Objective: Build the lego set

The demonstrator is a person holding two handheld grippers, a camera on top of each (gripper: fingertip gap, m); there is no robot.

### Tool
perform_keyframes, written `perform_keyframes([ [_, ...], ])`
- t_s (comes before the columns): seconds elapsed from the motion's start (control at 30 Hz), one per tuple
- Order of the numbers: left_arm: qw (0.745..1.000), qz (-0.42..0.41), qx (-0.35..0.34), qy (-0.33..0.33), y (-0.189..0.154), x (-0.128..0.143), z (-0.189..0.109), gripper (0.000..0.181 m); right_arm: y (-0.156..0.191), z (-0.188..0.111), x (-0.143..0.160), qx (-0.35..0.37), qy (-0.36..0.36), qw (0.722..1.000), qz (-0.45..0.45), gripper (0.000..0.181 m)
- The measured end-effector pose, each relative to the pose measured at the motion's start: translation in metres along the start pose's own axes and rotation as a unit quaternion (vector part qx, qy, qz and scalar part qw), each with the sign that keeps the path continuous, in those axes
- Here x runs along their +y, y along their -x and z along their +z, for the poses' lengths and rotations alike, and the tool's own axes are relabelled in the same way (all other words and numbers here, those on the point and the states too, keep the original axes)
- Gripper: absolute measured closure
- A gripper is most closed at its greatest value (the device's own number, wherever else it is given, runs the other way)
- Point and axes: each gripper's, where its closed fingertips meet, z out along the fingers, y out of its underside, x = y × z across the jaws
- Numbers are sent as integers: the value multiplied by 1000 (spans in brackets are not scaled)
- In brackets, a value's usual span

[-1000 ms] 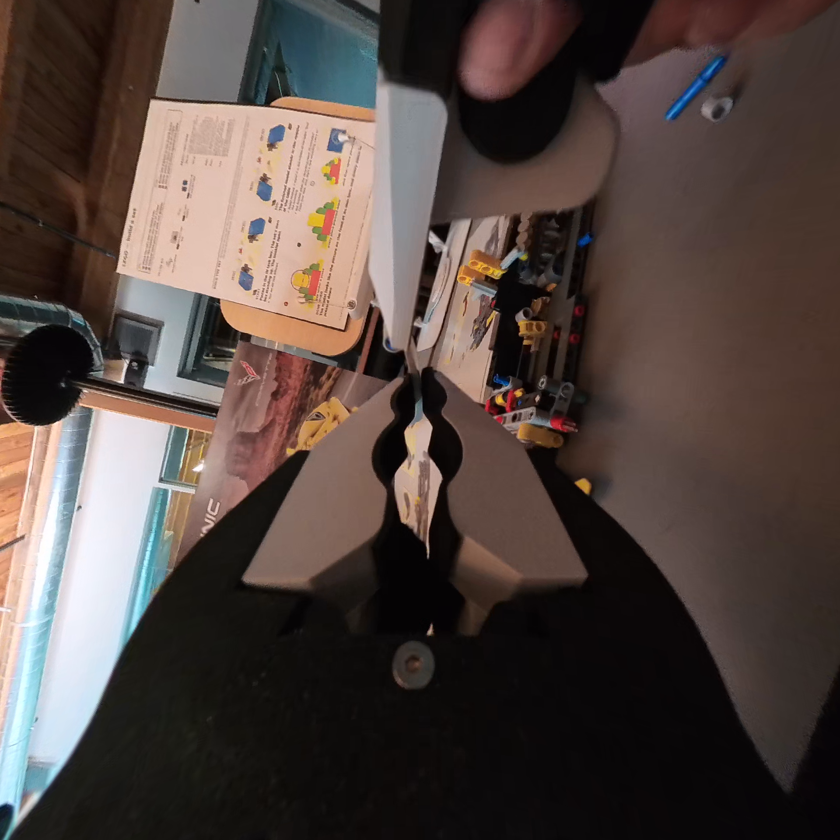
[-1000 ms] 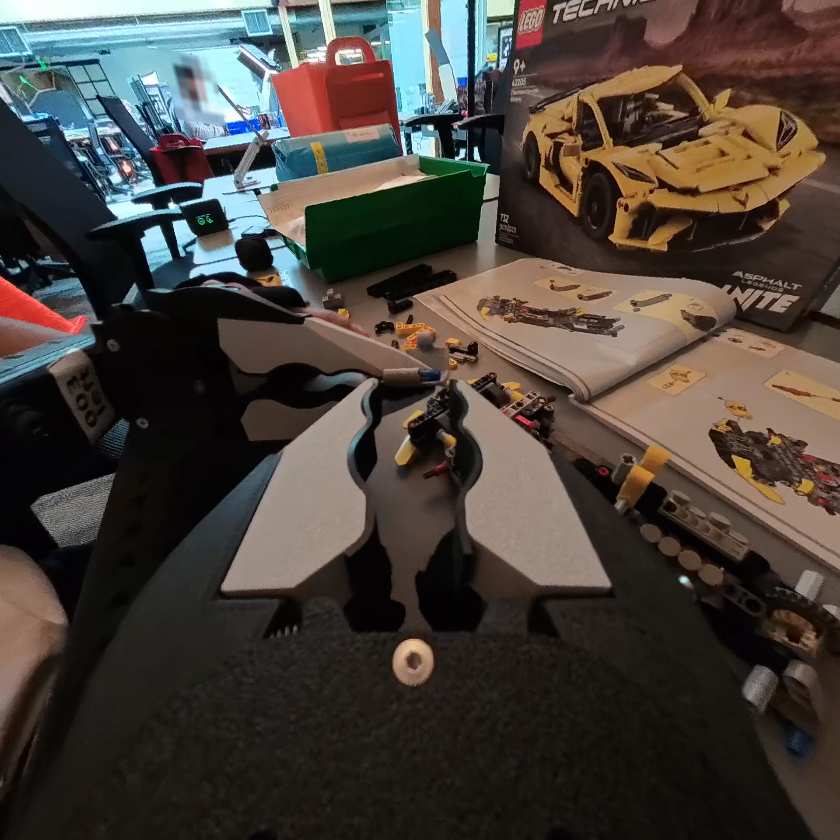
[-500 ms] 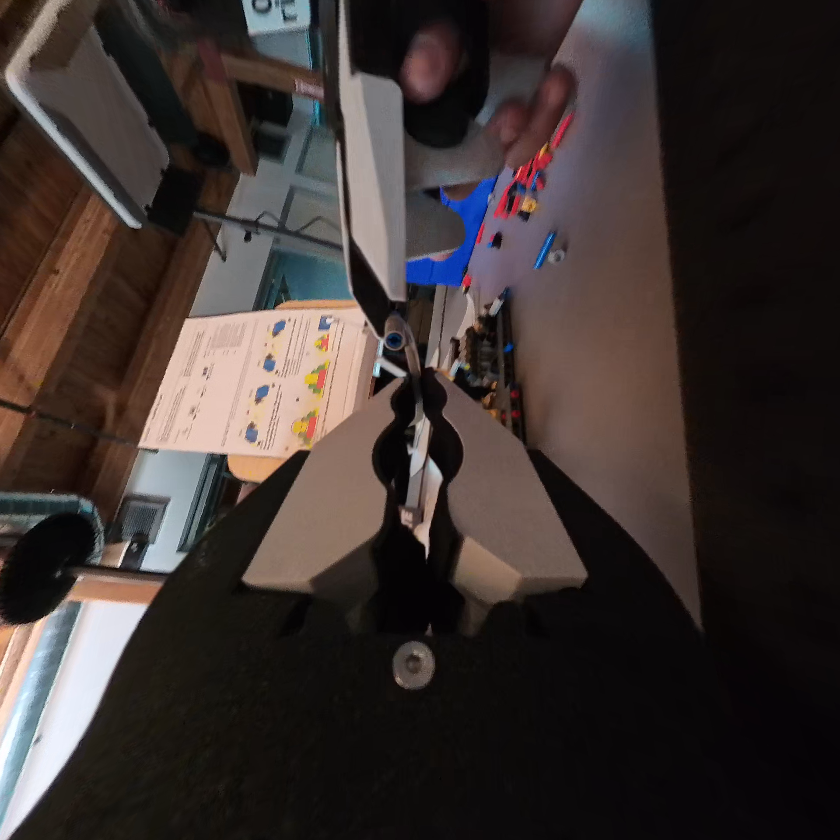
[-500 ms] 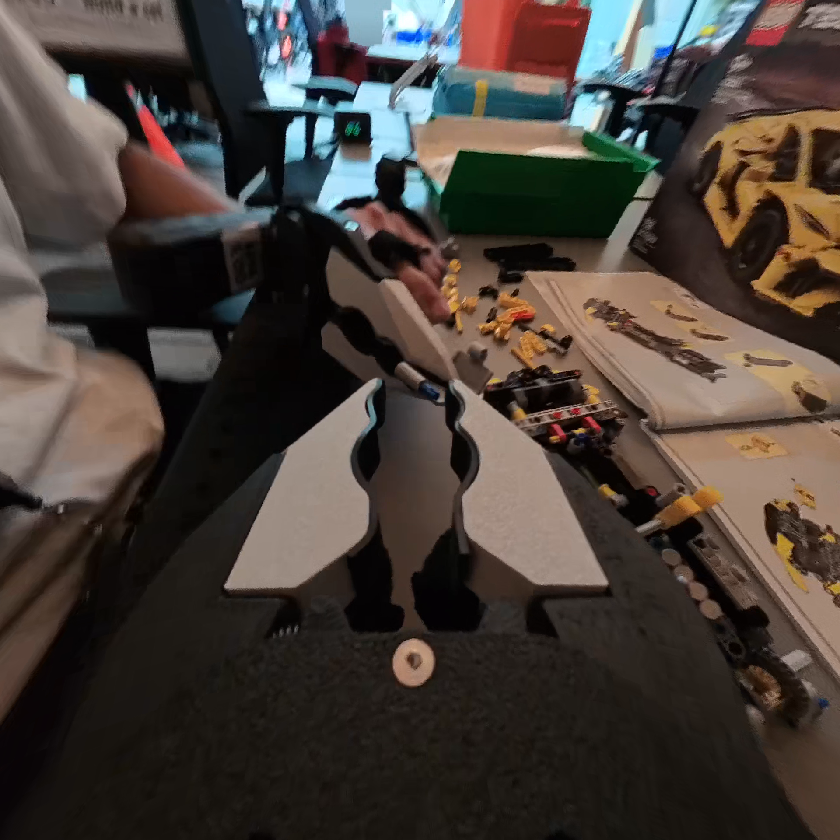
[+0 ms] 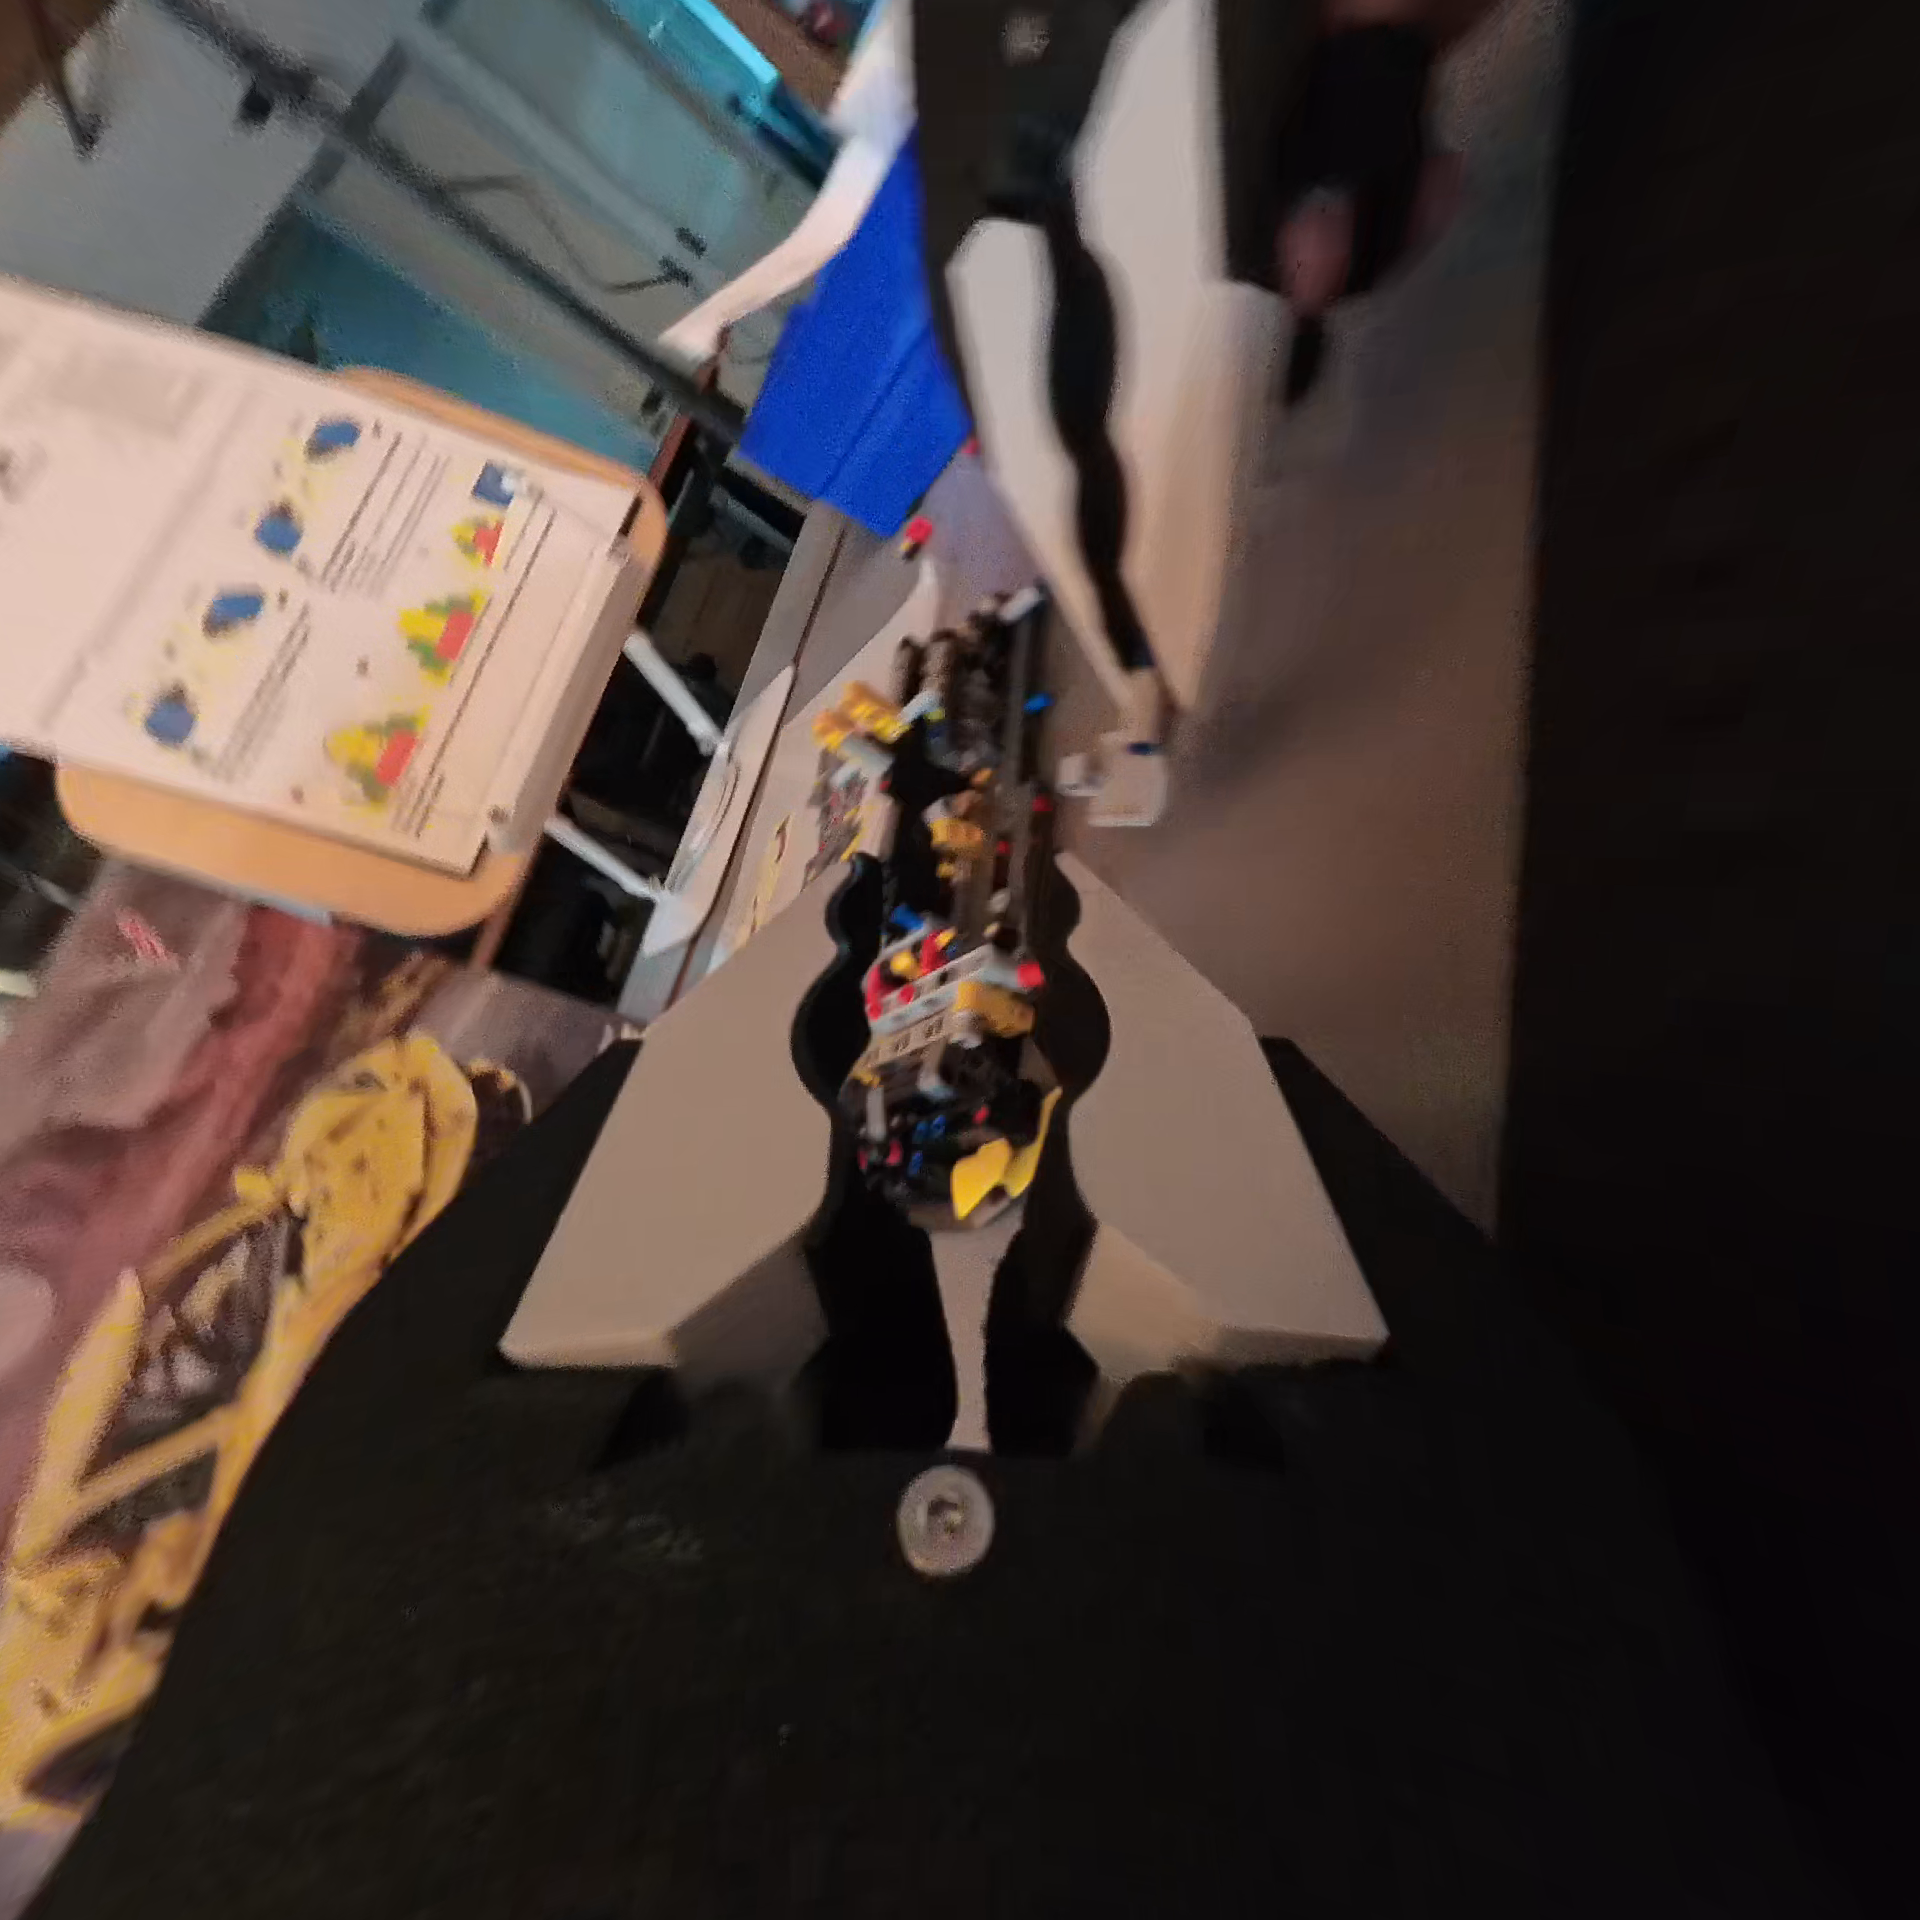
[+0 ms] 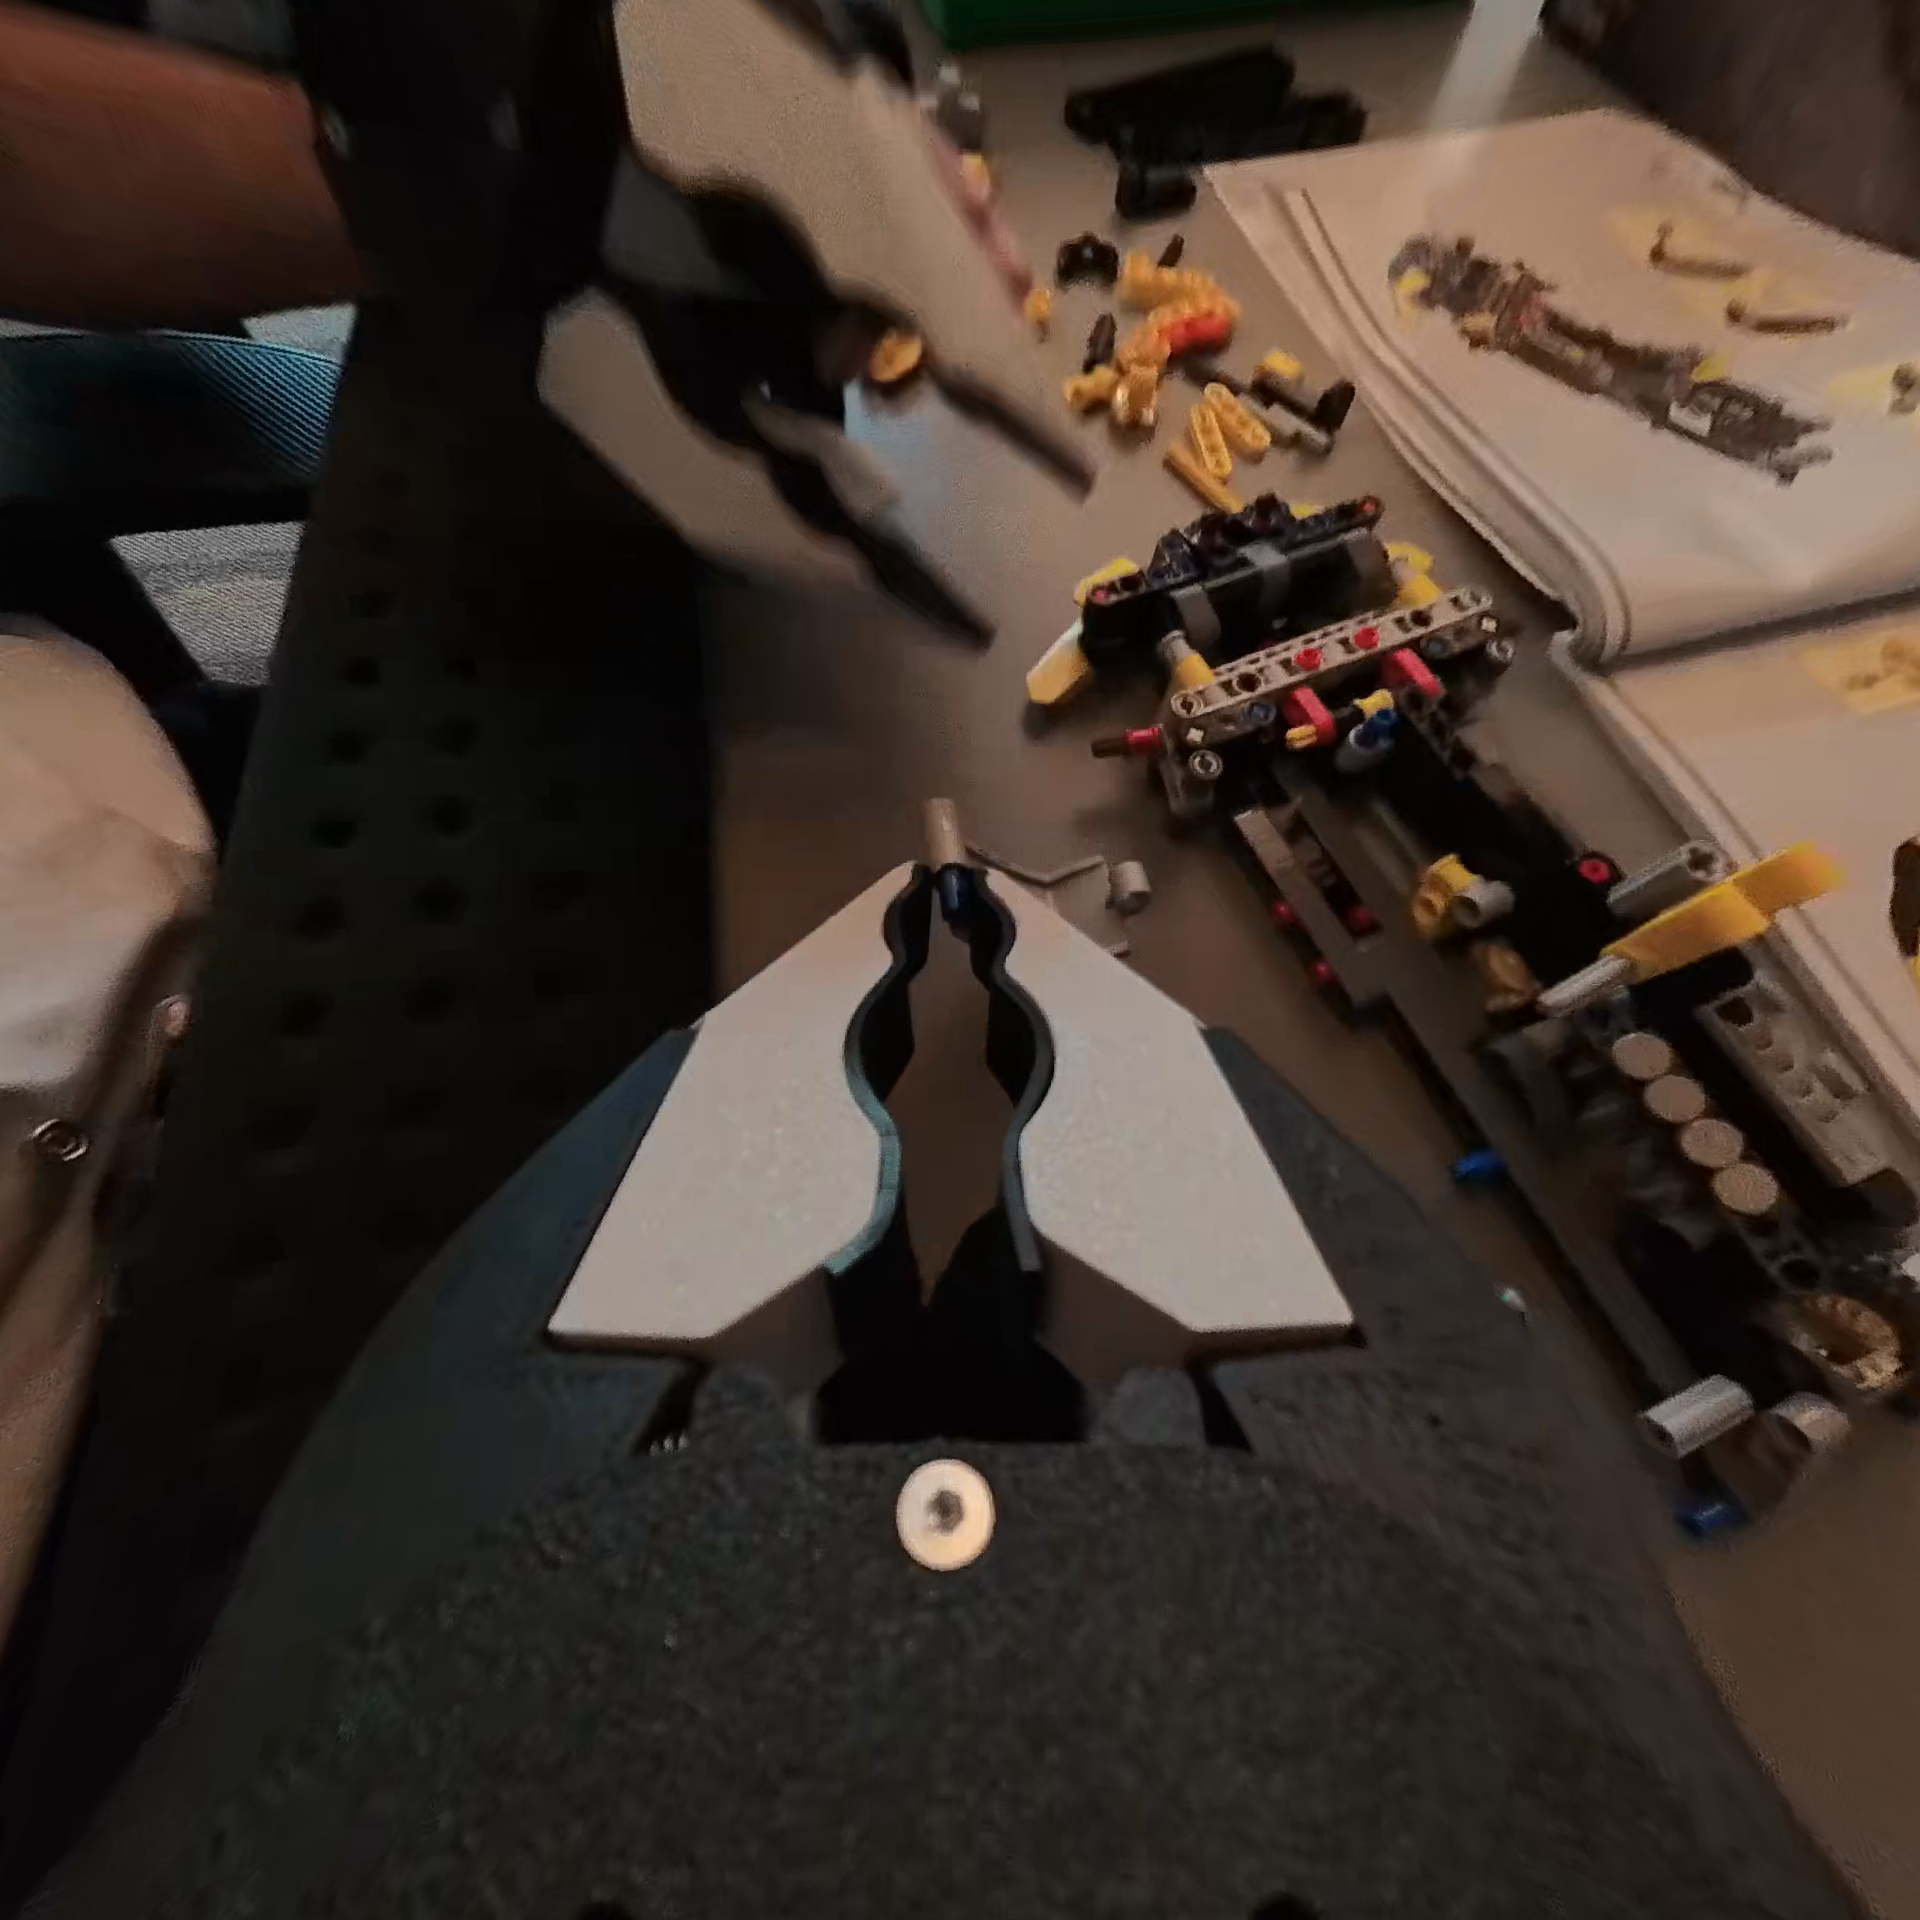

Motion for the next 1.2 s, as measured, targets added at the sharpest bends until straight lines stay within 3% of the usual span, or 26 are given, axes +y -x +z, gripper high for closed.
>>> perform_keyframes([
  [0.13, 976, -214, -36, -2, 48, 20, -9, 159, -3, 14, 12, 12, 51, 999, -2, 174],
  [0.23, 916, -400, 5, -8, 59, 38, -5, 155, -3, 19, 11, 17, 42, 999, -3, 173],
  [0.3, 878, -479, 24, -5, 65, 45, -3, 148, -3, 19, 11, 24, 43, 999, -5, 173],
  [0.47, 830, -556, 20, -43, 75, 46, -15, 139, -2, 22, 17, 19, 55, 998, 2, 160],
  [0.6, 841, -540, -42, -2, 90, 60, -33, 147, 1, 17, 4, -7, 10, 1000, 18, 151],
  [0.67, 841, -535, -59, 57, 91, 72, -59, 143, -1, 11, -6, -18, -27, 999, 44, 151],
  [0.77, 821, -538, -101, 159, 88, 101, -123, 122, -12, 1, -16, -22, -70, 993, 93, 152],
  [0.83, 799, -548, -121, 216, 78, 123, -174, 116, -20, -6, -25, -16, -99, 989, 105, 155],
  [0.93, 746, -566, -139, 323, 53, 163, -249, 121, -31, -12, -36, -5, -129, 986, 108, 163],
  [1.0, 715, -580, -180, 347, 50, 183, -291, 116, -38, -12, -39, 4, -138, 984, 109, 165],
  [1.1, 690, -563, -267, 368, 58, 212, -342, 93, -44, -6, -49, 1, -145, 981, 129, 165],
  [1.17, 695, -577, -260, 340, 53, 212, -349, 96, -44, -1, -64, -11, -164, 977, 134, 165],
  [1.2, 690, -589, -248, 340, 46, 214, -351, 87, -42, 3, -74, -21, -174, 975, 135, 165],
])
